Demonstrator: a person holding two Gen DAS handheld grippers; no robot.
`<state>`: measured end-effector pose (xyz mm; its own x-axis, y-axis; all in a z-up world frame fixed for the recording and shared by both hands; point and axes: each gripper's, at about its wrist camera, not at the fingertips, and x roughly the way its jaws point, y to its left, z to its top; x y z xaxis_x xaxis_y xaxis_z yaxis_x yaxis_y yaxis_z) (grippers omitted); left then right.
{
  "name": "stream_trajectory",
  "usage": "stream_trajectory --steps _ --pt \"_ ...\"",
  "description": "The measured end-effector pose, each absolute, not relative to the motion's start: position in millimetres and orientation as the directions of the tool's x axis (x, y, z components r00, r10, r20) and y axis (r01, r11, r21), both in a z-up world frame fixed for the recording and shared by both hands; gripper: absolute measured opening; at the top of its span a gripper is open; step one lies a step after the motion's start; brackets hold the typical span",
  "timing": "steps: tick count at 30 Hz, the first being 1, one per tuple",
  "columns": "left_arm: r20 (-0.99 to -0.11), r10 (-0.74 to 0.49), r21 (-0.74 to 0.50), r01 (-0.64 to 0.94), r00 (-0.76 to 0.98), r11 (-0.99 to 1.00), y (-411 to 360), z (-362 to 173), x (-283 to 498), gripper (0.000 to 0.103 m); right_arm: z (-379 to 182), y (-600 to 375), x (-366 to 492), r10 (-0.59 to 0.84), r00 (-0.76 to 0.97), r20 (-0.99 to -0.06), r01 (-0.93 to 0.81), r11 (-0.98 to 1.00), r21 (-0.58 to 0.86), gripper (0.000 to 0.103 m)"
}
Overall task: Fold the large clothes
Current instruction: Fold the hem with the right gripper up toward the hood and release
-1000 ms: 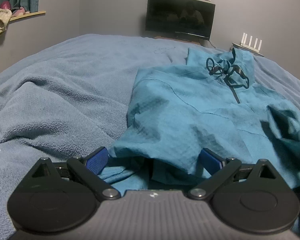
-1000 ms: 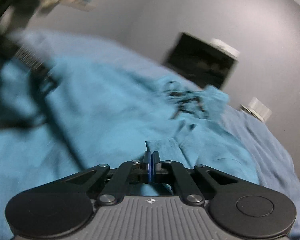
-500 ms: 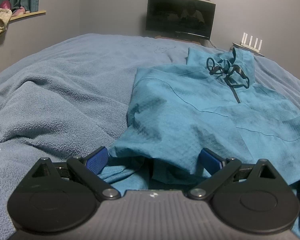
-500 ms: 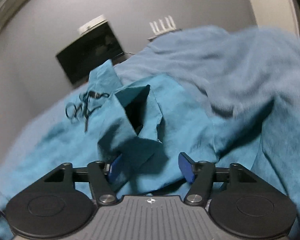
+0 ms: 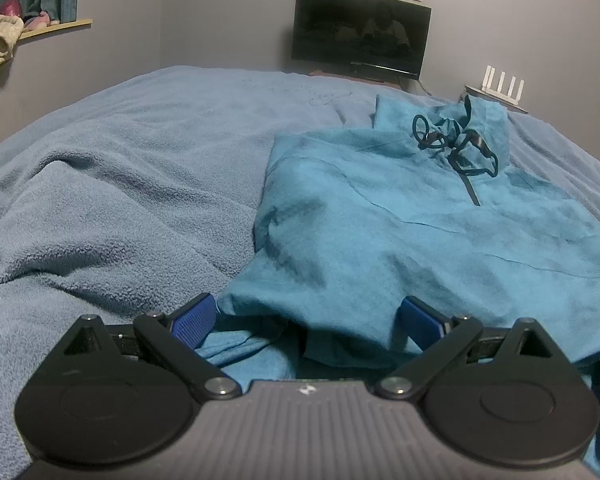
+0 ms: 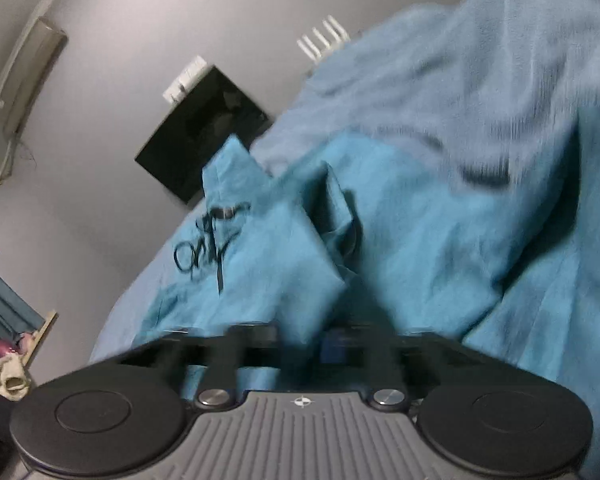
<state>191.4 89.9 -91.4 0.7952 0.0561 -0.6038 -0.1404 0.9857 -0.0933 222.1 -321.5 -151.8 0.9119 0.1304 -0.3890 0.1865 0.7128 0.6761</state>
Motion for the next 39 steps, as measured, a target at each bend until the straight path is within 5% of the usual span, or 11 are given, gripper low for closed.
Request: stream_trajectory --steps 5,7,10,14,23,26,31,36,39 --pt "-0.619 0.078 -0.061 -0.147 0.781 0.987 85 -94 194 0.099 -152 -332 216 0.019 0.905 -0.425 0.286 0.712 0.641 0.017" --pt "-0.629 0.09 -0.047 -0.153 0.772 0.987 84 -95 195 0.098 -164 -336 224 0.036 0.881 -0.472 0.314 0.702 0.64 0.029" --pt "-0.641 0.104 -0.031 -0.161 0.761 0.987 83 -98 197 0.098 -162 -334 224 0.019 0.9 -0.436 0.294 0.712 0.638 0.018" --pt "-0.673 0.131 -0.008 -0.184 0.728 0.983 84 -104 203 0.099 -154 -325 227 -0.041 0.885 -0.463 0.317 0.781 0.538 0.016" --pt "-0.685 0.153 0.021 -0.191 0.713 0.981 86 -109 205 0.099 -165 -321 224 -0.107 0.859 -0.501 0.369 0.809 0.458 0.029" --pt "-0.668 0.134 0.001 -0.18 0.732 0.984 86 -107 201 0.099 -155 -319 207 -0.15 0.882 -0.446 0.368 0.811 0.455 0.047" --pt "-0.606 0.115 -0.005 -0.149 0.787 0.989 80 -100 185 0.099 -162 -320 210 -0.207 0.826 -0.525 0.413 0.855 0.313 0.038" --pt "-0.515 0.069 0.027 -0.064 0.854 0.998 63 -88 161 0.099 -144 -312 181 -0.155 0.874 -0.461 0.345 0.865 0.363 0.07" --pt "-0.486 0.061 0.066 -0.033 0.872 0.997 51 -84 148 0.099 -127 -311 160 -0.094 0.904 -0.418 0.27 0.882 0.386 0.081"
